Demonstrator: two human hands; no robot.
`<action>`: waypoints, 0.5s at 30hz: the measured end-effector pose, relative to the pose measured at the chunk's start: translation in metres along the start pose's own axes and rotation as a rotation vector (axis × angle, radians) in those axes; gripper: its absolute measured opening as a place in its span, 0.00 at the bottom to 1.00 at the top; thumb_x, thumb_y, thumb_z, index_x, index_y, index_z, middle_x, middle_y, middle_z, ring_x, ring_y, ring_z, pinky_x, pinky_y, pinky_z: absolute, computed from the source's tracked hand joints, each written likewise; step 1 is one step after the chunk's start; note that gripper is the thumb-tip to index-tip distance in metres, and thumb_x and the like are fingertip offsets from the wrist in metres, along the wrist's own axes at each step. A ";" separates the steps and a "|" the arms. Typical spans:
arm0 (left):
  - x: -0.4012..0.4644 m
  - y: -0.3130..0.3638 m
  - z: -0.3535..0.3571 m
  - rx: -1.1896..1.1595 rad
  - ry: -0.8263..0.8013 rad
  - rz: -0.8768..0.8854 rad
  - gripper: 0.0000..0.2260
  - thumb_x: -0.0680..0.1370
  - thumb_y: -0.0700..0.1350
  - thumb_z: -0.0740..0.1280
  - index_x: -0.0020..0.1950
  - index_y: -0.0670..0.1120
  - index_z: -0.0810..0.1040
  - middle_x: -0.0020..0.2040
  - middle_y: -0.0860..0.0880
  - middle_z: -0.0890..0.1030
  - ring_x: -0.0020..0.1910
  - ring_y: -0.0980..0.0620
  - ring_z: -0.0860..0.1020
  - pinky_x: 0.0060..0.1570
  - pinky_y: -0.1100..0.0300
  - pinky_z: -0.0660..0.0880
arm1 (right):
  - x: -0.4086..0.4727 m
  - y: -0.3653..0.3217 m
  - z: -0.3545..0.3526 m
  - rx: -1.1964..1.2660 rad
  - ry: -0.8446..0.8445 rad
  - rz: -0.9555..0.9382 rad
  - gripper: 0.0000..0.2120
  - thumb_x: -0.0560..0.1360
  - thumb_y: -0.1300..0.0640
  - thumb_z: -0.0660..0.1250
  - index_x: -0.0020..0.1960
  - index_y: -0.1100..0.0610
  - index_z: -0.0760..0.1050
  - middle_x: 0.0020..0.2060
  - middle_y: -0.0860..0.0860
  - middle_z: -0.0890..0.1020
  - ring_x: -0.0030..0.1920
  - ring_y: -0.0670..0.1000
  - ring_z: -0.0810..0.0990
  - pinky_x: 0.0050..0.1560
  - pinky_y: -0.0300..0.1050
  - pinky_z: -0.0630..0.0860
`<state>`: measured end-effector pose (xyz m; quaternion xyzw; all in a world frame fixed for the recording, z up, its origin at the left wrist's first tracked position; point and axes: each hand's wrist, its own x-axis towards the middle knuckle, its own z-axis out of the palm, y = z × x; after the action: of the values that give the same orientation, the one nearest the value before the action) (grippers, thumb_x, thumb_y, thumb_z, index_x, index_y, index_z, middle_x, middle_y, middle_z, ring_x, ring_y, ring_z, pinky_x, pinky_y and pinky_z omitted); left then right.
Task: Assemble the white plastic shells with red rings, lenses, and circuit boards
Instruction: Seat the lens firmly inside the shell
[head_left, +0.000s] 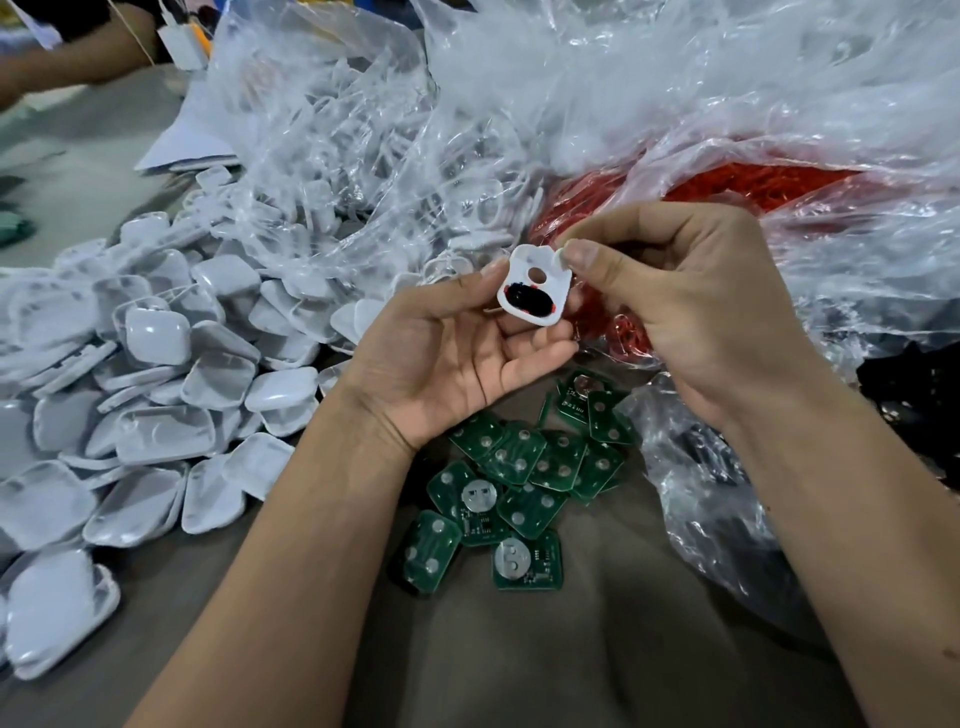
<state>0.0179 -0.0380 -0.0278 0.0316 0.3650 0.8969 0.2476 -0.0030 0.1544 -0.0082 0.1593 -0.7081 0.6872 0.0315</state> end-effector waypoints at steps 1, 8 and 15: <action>0.000 0.000 0.000 -0.001 0.000 -0.003 0.19 0.74 0.44 0.69 0.64 0.39 0.77 0.50 0.36 0.84 0.43 0.43 0.85 0.46 0.53 0.84 | 0.000 -0.001 0.001 -0.077 0.003 -0.028 0.02 0.75 0.61 0.77 0.48 0.57 0.86 0.41 0.53 0.88 0.40 0.50 0.86 0.43 0.42 0.82; 0.000 -0.001 0.000 -0.013 -0.007 -0.017 0.15 0.76 0.44 0.67 0.60 0.40 0.80 0.50 0.33 0.83 0.42 0.43 0.85 0.44 0.53 0.85 | -0.001 -0.005 0.004 -0.372 -0.012 -0.125 0.02 0.76 0.58 0.76 0.47 0.53 0.85 0.47 0.47 0.82 0.41 0.56 0.84 0.45 0.55 0.83; 0.001 -0.001 -0.003 0.032 -0.005 -0.037 0.14 0.78 0.45 0.65 0.59 0.39 0.81 0.49 0.35 0.83 0.40 0.45 0.85 0.44 0.54 0.85 | 0.000 -0.002 0.005 -0.507 -0.024 -0.203 0.02 0.76 0.56 0.76 0.47 0.51 0.84 0.47 0.44 0.80 0.42 0.43 0.81 0.43 0.37 0.78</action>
<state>0.0165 -0.0386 -0.0306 0.0309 0.3792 0.8862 0.2643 -0.0011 0.1493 -0.0062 0.2246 -0.8383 0.4792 0.1306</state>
